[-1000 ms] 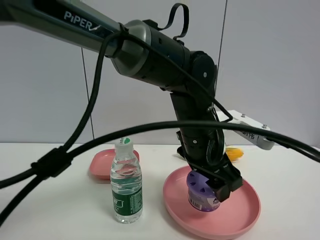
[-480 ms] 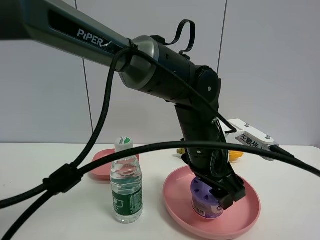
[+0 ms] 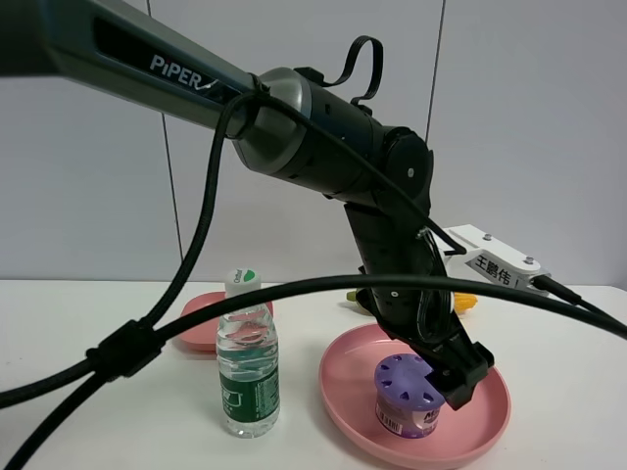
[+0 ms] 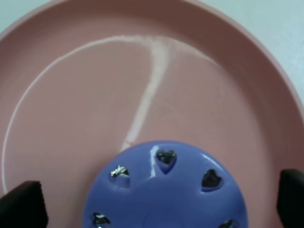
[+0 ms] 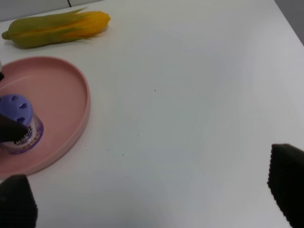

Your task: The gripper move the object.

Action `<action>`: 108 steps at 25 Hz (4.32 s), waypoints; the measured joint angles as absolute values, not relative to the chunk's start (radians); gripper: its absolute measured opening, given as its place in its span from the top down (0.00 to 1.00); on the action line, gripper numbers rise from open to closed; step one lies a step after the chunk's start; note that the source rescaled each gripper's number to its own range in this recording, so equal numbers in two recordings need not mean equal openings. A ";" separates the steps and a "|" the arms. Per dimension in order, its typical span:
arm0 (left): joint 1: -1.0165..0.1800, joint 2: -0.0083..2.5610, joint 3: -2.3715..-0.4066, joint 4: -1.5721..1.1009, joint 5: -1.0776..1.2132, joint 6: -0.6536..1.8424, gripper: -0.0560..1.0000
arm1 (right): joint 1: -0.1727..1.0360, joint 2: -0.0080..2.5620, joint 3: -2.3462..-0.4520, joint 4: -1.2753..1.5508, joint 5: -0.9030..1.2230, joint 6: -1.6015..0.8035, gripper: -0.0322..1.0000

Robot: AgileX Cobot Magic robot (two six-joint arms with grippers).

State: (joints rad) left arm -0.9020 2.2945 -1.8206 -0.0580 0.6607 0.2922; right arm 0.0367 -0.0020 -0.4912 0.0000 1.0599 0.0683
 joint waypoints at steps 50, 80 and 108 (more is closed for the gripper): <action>0.129 0.978 -0.903 0.076 0.778 0.094 0.00 | 0.037 -0.002 -0.491 0.000 1.060 0.068 0.00; 0.145 0.222 -0.527 0.024 0.907 -0.005 0.00 | 0.037 -0.002 -0.491 0.000 1.060 0.068 0.00; 0.145 0.112 -0.527 0.023 0.920 0.019 0.00 | 0.037 -0.002 -0.491 0.000 1.060 0.068 0.00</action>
